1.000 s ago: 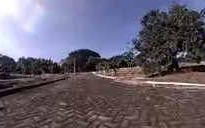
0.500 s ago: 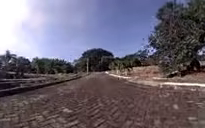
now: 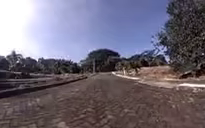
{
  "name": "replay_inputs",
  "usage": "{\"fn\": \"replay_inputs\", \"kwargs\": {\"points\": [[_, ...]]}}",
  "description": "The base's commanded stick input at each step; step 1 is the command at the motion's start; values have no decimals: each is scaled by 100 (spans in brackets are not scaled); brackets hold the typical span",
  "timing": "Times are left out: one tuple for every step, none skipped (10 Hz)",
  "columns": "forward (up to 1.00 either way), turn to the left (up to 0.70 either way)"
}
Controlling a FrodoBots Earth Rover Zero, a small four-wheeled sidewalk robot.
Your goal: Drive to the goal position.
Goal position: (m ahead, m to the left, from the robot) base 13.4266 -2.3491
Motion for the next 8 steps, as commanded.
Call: {"fn": "replay_inputs", "kwargs": {"points": [[100,0],[100,0],[100,0],[100,0],[100,0],[100,0],[100,0],[100,0]]}}
